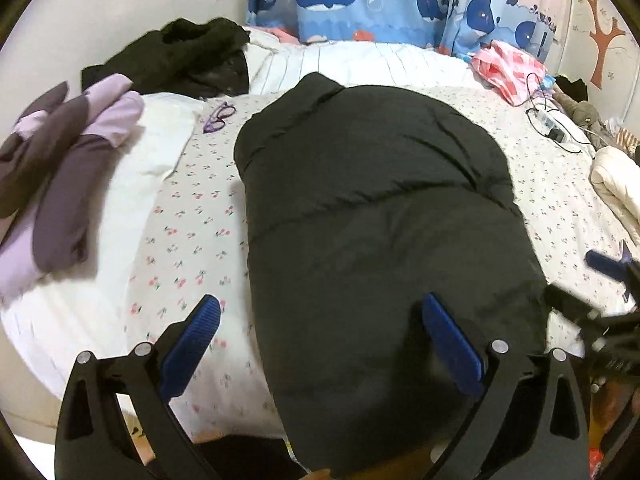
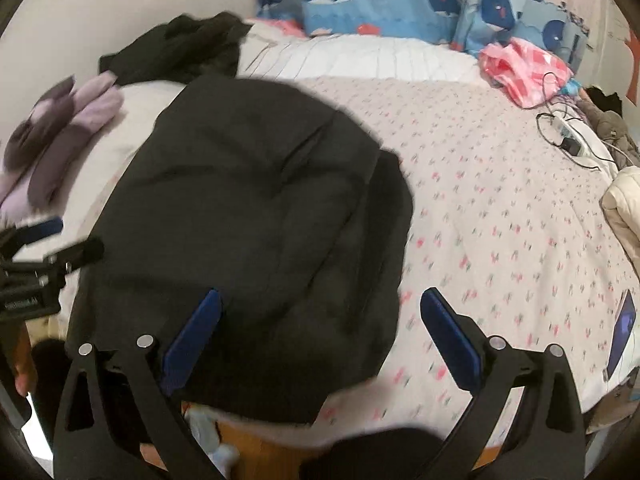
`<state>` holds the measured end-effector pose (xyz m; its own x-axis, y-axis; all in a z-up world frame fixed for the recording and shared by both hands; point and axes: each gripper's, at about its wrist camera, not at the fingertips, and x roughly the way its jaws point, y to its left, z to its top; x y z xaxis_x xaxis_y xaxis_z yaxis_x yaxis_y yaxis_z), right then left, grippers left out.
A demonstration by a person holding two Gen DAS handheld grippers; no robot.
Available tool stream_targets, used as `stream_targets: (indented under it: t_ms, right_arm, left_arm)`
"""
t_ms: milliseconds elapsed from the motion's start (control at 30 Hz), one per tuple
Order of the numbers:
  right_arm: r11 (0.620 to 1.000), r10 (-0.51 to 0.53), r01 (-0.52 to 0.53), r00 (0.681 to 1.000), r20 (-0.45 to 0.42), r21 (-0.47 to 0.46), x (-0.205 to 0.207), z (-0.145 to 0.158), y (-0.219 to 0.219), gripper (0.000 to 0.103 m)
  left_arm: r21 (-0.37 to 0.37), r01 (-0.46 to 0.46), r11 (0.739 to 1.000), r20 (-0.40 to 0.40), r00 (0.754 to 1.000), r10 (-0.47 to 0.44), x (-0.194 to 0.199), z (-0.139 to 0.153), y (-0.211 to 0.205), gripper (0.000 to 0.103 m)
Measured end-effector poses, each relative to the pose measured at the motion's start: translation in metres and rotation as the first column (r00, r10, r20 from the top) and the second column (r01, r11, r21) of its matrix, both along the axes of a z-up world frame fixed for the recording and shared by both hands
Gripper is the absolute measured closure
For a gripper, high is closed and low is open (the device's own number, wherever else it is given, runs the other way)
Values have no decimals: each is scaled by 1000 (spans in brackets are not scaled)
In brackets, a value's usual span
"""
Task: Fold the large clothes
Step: 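Release the jacket bundle and pull both tools back from it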
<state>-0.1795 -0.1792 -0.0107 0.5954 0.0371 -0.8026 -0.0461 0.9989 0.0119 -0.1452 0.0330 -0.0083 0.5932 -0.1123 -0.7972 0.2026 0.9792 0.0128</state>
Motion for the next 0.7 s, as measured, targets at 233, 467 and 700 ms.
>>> stream_targets:
  t_ms: [233, 467, 700]
  right_arm:
    - [1000, 9, -9, 1000, -7, 2, -31, -10, 19, 7]
    - [999, 9, -9, 1000, 5, 33, -52, -5, 29, 7]
    - [999, 8, -8, 1000, 2, 31, -60, -4, 36, 7]
  left_arm:
    - [2, -13, 1000, 48, 999, 12, -44, 10, -1, 7]
    - [16, -57, 998, 83, 995, 55, -72, 14, 4, 7]
    - [33, -67, 997, 99, 993, 63, -83, 18, 6, 7]
